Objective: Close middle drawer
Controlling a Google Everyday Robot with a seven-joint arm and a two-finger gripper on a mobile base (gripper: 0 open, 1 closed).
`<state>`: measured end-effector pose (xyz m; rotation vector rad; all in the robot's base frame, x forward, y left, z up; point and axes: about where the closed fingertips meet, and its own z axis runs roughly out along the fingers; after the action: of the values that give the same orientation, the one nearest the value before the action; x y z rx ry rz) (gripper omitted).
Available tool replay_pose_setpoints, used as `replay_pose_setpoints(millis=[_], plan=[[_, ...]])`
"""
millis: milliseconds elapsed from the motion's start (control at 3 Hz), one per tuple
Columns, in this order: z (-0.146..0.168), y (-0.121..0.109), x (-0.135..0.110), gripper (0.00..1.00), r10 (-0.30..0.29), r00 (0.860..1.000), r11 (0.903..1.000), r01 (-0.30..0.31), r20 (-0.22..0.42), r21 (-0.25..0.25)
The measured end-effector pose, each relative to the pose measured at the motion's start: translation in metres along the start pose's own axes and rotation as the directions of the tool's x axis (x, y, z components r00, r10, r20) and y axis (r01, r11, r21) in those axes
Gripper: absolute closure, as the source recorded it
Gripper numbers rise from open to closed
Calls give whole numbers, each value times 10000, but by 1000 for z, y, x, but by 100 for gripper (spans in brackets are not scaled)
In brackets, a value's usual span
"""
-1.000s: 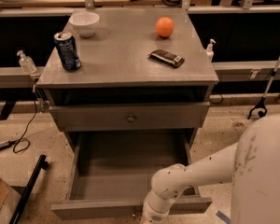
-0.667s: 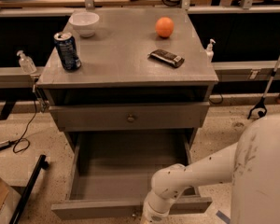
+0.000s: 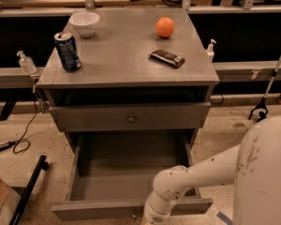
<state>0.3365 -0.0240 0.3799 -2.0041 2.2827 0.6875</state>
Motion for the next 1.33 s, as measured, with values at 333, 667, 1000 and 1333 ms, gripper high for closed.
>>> replay_pose_setpoints(millis=[333, 667, 1000, 1333], plan=[[-9, -19, -5, 100, -435, 9990, 9984, 433, 45, 367], [-9, -19, -5, 100, -435, 9990, 9984, 433, 45, 367], [-8, -16, -3, 100, -314, 9995, 9984, 313, 8, 470], [-16, -43, -13, 100, -782, 9969, 9862, 781, -46, 1461]])
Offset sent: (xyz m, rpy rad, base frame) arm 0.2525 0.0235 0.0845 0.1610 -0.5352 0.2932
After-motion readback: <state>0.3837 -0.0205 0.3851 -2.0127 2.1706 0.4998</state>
